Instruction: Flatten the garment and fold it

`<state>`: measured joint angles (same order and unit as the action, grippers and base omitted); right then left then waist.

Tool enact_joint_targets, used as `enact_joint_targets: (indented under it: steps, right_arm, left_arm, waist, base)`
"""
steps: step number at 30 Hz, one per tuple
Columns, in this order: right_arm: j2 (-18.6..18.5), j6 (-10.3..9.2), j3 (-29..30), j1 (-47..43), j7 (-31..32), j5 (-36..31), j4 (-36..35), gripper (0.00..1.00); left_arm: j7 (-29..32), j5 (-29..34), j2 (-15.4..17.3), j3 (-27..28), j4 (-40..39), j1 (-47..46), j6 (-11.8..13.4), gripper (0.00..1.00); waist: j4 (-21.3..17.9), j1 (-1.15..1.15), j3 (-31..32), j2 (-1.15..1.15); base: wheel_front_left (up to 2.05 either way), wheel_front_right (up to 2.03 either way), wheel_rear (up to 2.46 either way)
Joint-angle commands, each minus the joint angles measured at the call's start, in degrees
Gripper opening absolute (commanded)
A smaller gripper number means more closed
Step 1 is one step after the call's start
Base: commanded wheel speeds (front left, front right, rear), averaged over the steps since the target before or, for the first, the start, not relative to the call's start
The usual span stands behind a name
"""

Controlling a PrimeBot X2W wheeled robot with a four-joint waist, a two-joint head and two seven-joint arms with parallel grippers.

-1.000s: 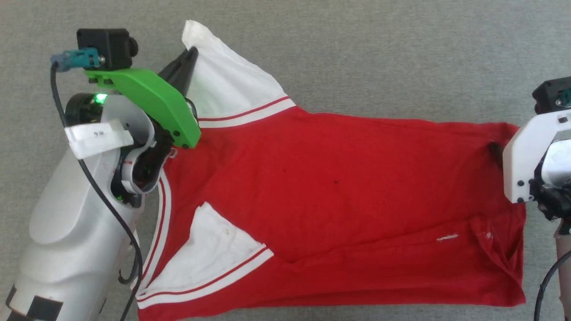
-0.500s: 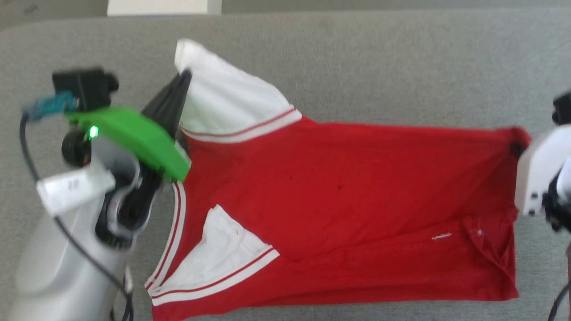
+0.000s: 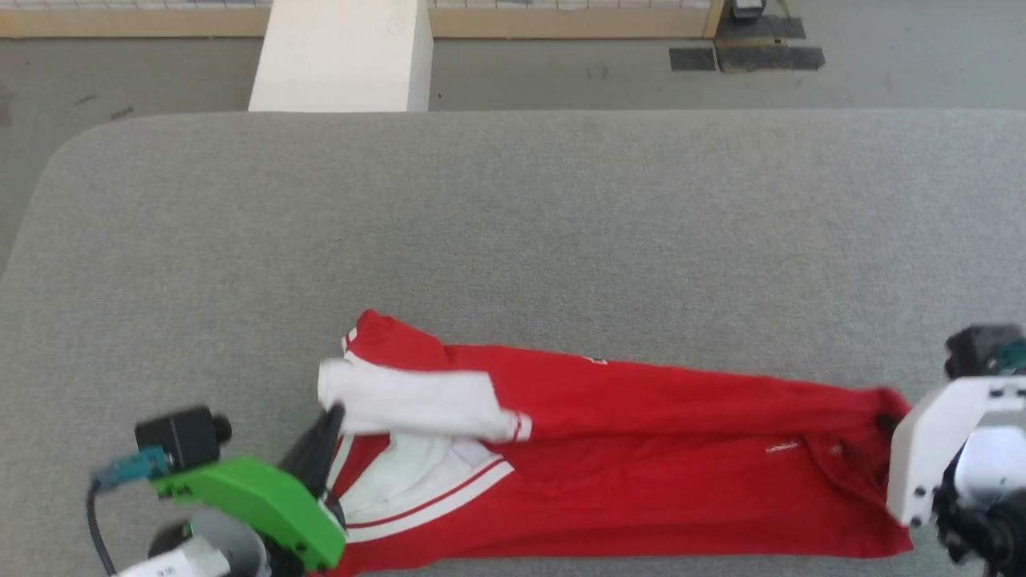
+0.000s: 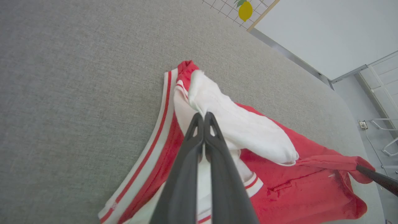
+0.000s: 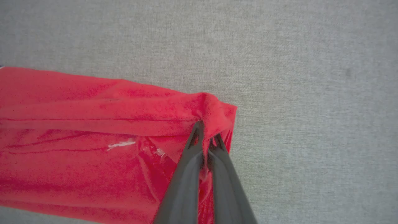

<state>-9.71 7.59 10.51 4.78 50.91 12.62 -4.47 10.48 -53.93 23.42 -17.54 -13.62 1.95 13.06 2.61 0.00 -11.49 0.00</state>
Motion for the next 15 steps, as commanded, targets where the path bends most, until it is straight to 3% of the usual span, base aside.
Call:
enact_joint_targets:
  steps: [1, 9, 10, 11, 12, 15]
  right_arm:
    - [0.13, -0.10, -0.44, -1.25, -0.15, -0.27, 0.60, 0.00]
    - [1.27, -0.10, -1.11, -3.63, -0.71, -0.85, 5.30, 0.00]
    - [1.39, -0.10, -1.04, -3.69, -0.82, -0.96, 5.63, 0.18]
    - [1.61, -0.10, -0.80, -3.71, -1.14, -0.87, 5.70, 1.00]
    - [1.78, -0.10, -0.57, -3.74, -1.36, -0.69, 5.61, 1.00]
    - [1.95, -0.10, 0.37, -4.19, -1.89, 0.32, 4.35, 1.00]
  left_arm:
    - [-0.46, -0.73, -0.35, 0.09, 0.84, 1.39, 0.30, 0.00]
    - [0.98, -2.18, -1.65, -1.35, 8.59, 2.84, 0.72, 0.00]
    - [1.19, -2.42, -1.81, -1.35, 9.29, 2.84, 0.91, 0.01]
    - [1.25, -2.94, -2.14, -1.10, 9.75, 2.91, 1.08, 0.43]
    - [1.53, -3.13, -2.12, -1.04, 10.00, 2.97, 1.28, 1.00]
    - [1.33, -3.29, -1.55, 0.17, 9.78, 3.36, 2.38, 1.00]
  waist:
    - [0.40, 0.00, 0.54, 0.00]
    - [0.36, 0.00, 1.79, 0.00]
    - [0.26, 0.00, 2.03, 0.00]
    - [0.13, 0.00, 2.30, 0.00]
    - [0.03, 0.00, 2.47, 0.00]
    - [-0.26, 0.00, 3.42, 0.00]
  base:
    - [0.00, 0.00, 0.00]
    - [0.00, 0.00, 0.00]
    - [0.00, 0.00, 0.00]
    - [0.00, 0.00, 0.00]
    - [0.00, 0.00, 0.00]
    - [0.00, 0.00, 0.00]
